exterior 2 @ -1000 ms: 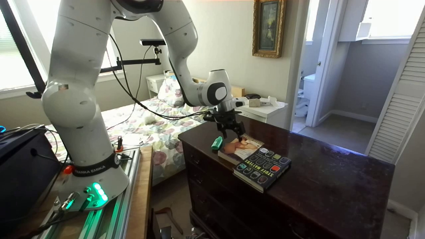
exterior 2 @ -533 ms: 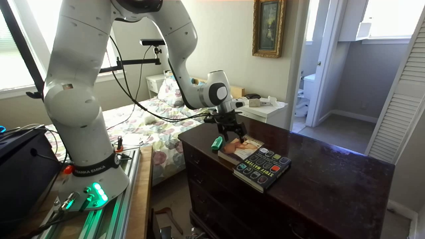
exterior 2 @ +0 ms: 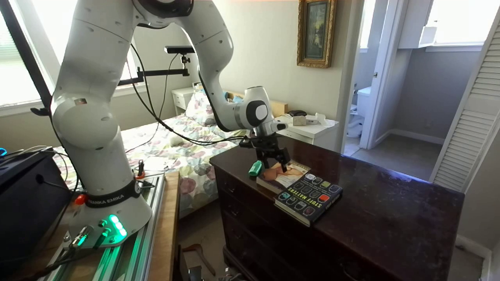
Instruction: Remove the green bottle from the book on the left, put it on the table, pick up the book on the left and put it on the other book
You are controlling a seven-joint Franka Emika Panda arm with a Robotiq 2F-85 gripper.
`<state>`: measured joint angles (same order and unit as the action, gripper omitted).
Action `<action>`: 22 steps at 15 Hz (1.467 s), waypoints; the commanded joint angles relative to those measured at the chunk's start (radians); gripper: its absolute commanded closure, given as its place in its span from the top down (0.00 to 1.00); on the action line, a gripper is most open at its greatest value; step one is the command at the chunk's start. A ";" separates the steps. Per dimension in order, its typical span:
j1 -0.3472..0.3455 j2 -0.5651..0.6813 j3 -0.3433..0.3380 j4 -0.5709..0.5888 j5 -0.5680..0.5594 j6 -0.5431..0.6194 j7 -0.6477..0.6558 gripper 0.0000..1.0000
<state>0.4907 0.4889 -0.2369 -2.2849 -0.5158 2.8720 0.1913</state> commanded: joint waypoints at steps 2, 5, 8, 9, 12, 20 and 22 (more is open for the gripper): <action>0.024 0.021 -0.030 0.018 -0.051 0.001 0.057 1.00; 0.074 0.020 -0.091 0.018 -0.068 -0.002 0.072 1.00; 0.115 0.020 -0.140 0.017 -0.078 -0.003 0.087 1.00; 0.121 0.018 -0.145 0.014 -0.071 -0.002 0.086 1.00; 0.048 0.004 -0.054 0.001 -0.039 0.000 0.060 1.00; 0.038 0.021 -0.025 0.009 -0.042 0.006 0.054 1.00; 0.044 0.025 -0.034 0.012 -0.047 -0.001 0.059 1.00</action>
<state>0.5255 0.4964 -0.2590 -2.2850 -0.5527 2.8721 0.2405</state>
